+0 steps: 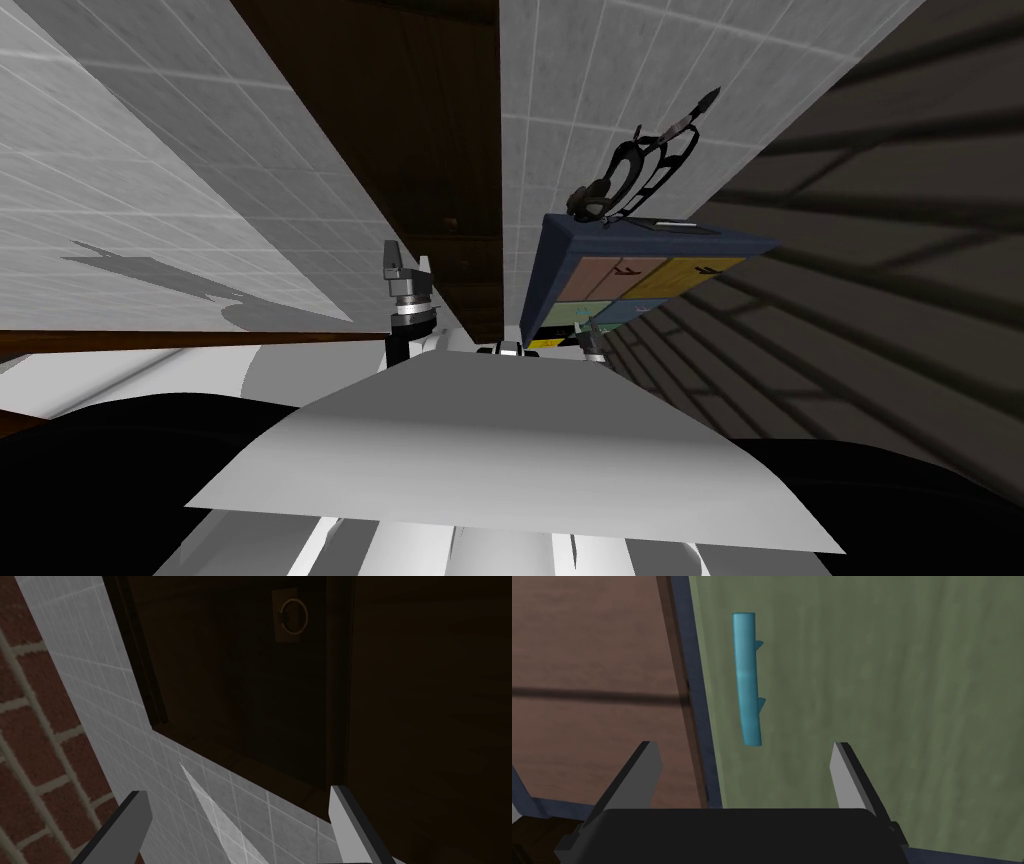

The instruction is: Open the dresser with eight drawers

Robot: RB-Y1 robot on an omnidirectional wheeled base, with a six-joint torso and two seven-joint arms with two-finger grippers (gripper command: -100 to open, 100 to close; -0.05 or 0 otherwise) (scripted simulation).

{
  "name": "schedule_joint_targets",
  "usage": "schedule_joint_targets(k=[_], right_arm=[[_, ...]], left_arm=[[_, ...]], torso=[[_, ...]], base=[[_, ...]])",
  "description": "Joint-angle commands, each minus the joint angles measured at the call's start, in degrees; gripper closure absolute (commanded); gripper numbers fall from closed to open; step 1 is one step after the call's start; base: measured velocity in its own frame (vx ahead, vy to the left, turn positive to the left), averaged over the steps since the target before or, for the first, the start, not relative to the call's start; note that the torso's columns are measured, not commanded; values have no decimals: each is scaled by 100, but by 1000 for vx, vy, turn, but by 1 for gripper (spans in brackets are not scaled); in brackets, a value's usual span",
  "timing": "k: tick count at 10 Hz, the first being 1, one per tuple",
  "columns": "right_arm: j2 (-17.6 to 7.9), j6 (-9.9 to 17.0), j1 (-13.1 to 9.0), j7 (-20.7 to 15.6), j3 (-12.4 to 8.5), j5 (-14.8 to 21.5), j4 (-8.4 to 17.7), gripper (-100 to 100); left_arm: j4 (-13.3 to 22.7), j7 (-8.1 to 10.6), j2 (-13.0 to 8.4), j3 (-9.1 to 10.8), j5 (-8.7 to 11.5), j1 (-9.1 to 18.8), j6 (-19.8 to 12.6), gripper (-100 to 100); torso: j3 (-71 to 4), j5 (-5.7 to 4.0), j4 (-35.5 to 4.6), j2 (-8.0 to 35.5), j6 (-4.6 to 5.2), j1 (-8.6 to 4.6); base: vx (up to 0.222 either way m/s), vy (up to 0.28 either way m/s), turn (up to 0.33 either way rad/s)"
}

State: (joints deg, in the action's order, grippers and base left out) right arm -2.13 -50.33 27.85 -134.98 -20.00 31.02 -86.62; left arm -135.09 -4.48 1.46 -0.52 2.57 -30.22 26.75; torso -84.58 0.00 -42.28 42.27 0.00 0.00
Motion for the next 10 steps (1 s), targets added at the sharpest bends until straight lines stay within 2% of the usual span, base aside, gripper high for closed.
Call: schedule_joint_targets(k=[1, 2, 3, 5, 6, 7, 8, 10], right_arm=[[318, -69, -8, -354, -51, 68, 112, -100], [433, -85, -11, -436, -65, 85, 140, -100], [349, -88, -29, -375, -64, 66, 161, -100], [207, 157, -74, -175, -113, 73, -42, -100], [244, 94, -66, -235, -97, 76, -5, -100], [332, -46, -38, -355, -75, 69, 124, 100], [276, 54, -43, -262, -88, 69, 39, 100], [205, 68, 19, -171, -105, 58, -52, 100]], left_arm=[[0, 0, 0, 0, 0, 0, 0, 0], [0, 0, 0, 0, 0, 0, 0, 0], [0, 0, 0, 0, 0, 0, 0, 0], [0, 0, 0, 0, 0, 0, 0, 0], [0, 0, 0, 0, 0, 0, 0, 0], [0, 0, 0, 0, 0, 0, 0, 0], [0, 0, 0, 0, 0, 1, 0, 0], [0, 0, 0, 0, 0, 2, 0, 0]], torso=[[3, 0, -1, 3, 0, 1], [1, 0, 0, -1, 0, 2], [-1, 0, 0, -2, 0, 1], [-1, 1, 0, -4, -1, 4], [4, 1, -1, 7, 1, 5], [8, -2, -3, 12, -1, -4], [10, -4, -4, 15, -1, -13], [16, 0, -7, 28, 2, 1]], base=[[48, 13, 12], [55, 11, 8], [24, 6, 1], [43, 34, -24], [3, 11, -29], [-19, -20, 68], [-12, -13, 18], [-145, -3, -38]])
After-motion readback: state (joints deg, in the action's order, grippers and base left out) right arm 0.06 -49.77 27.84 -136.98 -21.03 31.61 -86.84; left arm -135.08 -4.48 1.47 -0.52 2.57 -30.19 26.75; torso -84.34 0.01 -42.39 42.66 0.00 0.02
